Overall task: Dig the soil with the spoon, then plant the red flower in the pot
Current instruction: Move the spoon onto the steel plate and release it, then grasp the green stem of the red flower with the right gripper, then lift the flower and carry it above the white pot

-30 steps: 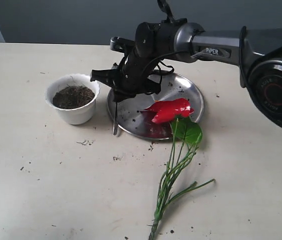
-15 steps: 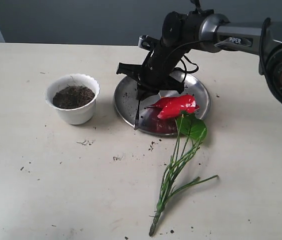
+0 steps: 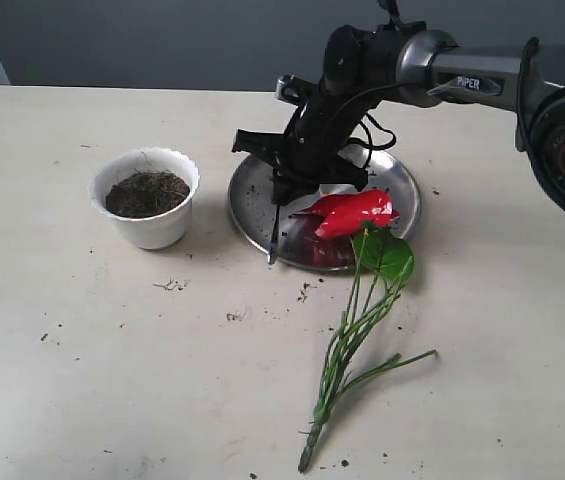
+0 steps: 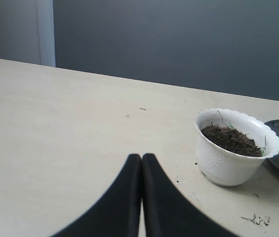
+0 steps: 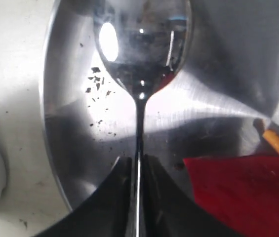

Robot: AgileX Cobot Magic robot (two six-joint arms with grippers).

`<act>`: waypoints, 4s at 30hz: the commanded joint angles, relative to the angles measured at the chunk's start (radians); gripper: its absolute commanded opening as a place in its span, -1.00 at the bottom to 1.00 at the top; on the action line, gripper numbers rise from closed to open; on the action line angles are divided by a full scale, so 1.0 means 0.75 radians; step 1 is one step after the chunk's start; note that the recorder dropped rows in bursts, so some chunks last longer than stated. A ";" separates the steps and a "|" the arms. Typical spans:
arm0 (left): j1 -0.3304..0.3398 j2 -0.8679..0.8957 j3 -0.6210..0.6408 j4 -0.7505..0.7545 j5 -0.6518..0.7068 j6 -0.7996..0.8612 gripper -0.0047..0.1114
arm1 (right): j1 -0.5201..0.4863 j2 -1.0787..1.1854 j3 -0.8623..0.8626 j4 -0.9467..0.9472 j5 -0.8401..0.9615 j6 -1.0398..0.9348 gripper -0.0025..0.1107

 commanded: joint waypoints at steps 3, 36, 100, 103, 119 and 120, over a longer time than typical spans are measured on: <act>-0.003 -0.006 0.004 0.002 0.002 -0.001 -0.91 | -0.013 0.001 -0.007 0.005 0.008 -0.012 -0.21; -0.003 -0.006 0.004 0.002 0.002 -0.001 -0.91 | 0.298 -1.085 1.408 -0.385 -0.544 0.644 -0.21; -0.003 -0.006 0.004 0.002 0.002 -0.001 -0.91 | 0.298 -1.256 1.389 -0.776 -0.747 0.676 -0.97; -0.003 -0.006 0.004 0.002 0.002 -0.001 -0.91 | 0.298 -1.295 1.387 -0.845 -0.827 0.686 -0.97; -0.003 -0.006 0.004 0.002 0.002 -0.001 -0.91 | 0.298 -1.088 1.119 -1.363 -1.444 0.397 -0.97; -0.003 -0.006 0.004 0.002 0.002 -0.001 -0.91 | 0.298 -1.056 1.087 -1.325 -1.483 0.335 -0.97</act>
